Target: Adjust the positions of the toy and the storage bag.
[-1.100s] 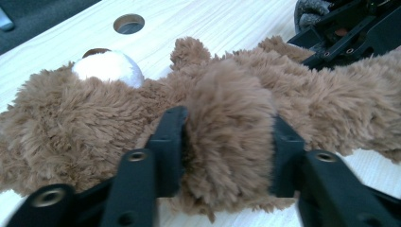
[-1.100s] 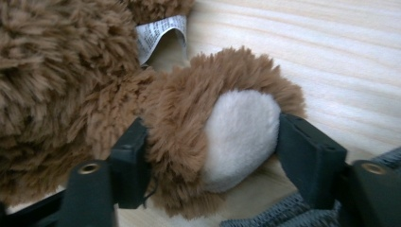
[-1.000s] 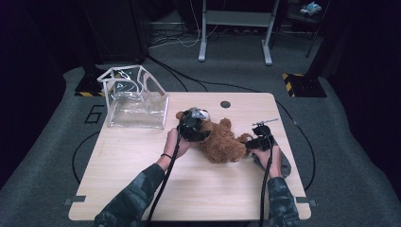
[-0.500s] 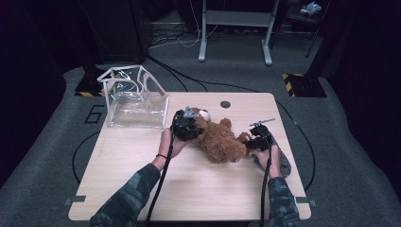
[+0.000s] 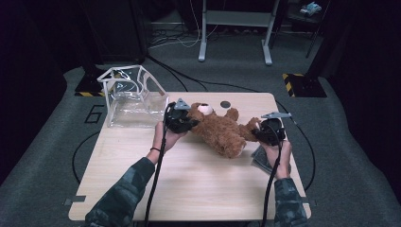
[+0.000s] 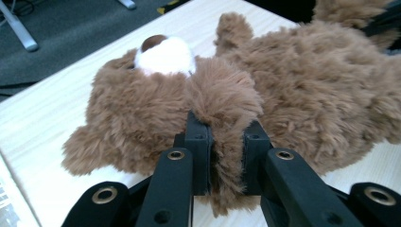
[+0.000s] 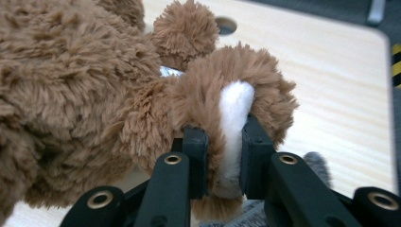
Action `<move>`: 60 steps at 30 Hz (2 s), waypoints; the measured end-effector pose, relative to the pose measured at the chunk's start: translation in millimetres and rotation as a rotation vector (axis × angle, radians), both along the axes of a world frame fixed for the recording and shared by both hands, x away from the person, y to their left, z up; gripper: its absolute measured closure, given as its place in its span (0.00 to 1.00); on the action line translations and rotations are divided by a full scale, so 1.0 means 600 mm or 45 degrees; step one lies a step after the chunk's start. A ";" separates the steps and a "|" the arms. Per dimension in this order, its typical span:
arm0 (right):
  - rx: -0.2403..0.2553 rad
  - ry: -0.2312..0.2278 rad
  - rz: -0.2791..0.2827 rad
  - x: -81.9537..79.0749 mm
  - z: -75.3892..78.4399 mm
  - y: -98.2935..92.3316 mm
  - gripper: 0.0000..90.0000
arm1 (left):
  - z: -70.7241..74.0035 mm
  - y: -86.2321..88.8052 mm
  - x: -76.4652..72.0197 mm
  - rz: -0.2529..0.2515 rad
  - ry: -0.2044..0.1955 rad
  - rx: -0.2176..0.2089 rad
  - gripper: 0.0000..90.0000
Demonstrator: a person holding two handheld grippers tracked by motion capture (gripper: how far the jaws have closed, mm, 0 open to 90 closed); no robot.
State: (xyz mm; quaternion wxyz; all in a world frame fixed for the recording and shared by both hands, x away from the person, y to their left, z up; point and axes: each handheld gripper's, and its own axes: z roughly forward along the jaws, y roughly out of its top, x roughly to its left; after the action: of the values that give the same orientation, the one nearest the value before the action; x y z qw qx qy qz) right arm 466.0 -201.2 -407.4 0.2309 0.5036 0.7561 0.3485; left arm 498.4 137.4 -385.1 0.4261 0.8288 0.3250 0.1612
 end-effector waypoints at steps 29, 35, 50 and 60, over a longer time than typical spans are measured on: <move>-0.006 0.009 0.199 -0.174 -0.047 0.114 0.84 | -0.086 0.040 0.050 0.059 0.152 0.000 0.86; 0.059 0.059 0.228 -0.169 -0.061 0.116 0.61 | -0.102 0.052 0.051 0.100 0.238 -0.075 0.76; 0.090 0.026 0.065 -0.186 -0.127 0.013 0.05 | -0.097 0.064 0.037 0.264 0.251 -0.121 0.33; 0.006 0.039 -0.079 -0.195 -0.170 -0.006 0.00 | -0.046 0.033 0.016 0.325 0.184 -0.137 0.17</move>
State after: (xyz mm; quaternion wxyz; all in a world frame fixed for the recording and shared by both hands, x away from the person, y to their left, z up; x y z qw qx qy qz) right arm 348.8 -204.8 -509.6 0.2288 0.5325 0.7427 0.3354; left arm 507.8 157.3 -412.9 0.4214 0.7661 0.4657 0.1362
